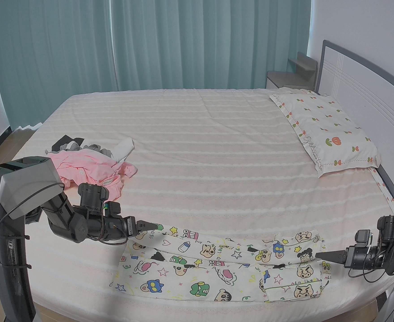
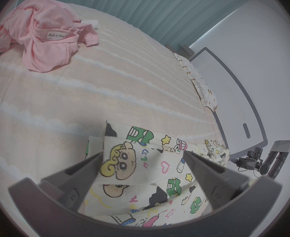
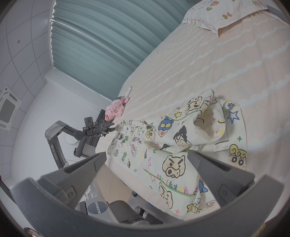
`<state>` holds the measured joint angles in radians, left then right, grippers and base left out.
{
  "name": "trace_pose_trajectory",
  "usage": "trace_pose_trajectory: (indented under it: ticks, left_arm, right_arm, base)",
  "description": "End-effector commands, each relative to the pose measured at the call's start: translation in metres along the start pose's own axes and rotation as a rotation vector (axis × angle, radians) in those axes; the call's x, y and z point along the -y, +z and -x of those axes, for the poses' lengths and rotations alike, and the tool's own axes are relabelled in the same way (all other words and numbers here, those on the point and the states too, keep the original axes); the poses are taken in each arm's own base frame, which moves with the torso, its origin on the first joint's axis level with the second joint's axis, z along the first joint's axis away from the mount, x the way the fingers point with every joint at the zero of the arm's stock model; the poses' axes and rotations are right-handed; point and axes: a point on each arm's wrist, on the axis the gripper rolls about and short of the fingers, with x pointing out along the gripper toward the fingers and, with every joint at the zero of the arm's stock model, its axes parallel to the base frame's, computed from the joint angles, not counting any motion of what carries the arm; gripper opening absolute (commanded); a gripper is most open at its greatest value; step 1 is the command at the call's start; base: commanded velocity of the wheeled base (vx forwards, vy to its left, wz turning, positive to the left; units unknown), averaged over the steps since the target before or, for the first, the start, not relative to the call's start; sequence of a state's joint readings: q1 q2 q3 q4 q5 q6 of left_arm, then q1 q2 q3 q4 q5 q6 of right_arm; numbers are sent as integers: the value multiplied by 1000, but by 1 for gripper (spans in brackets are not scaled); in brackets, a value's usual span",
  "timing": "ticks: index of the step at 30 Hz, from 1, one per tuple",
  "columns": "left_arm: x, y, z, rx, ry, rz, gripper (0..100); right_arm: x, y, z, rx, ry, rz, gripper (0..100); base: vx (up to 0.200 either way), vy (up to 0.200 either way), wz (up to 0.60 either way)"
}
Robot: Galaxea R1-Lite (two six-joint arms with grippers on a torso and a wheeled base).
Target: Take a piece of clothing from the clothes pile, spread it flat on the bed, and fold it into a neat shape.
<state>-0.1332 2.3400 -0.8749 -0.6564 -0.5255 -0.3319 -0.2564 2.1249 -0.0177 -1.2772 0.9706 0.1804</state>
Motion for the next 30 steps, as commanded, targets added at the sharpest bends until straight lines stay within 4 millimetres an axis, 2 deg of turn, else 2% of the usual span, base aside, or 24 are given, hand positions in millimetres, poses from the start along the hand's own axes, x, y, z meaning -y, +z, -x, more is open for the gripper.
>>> trace_pose_trajectory:
  ticks: [1,9,22,30]
  left_arm:
    - [-4,-1,-5,-8,5,6,0]
    - [-6,-3,-2,-8,16,9,0]
    - [21,15,33,91,-17,-49,0]
    - [22,13,36,194,-51,-104,0]
  right_arm:
    - [0,-5,1,-13,-3,-12,100]
    - [0,-5,1,-14,-3,-9,100]
    - [0,-5,1,-14,-3,-9,100]
    - [0,-5,1,-14,-3,-9,100]
  base:
    - [0,0,0]
    - [0,0,0]
    - [0,0,0]
    - [0,0,0]
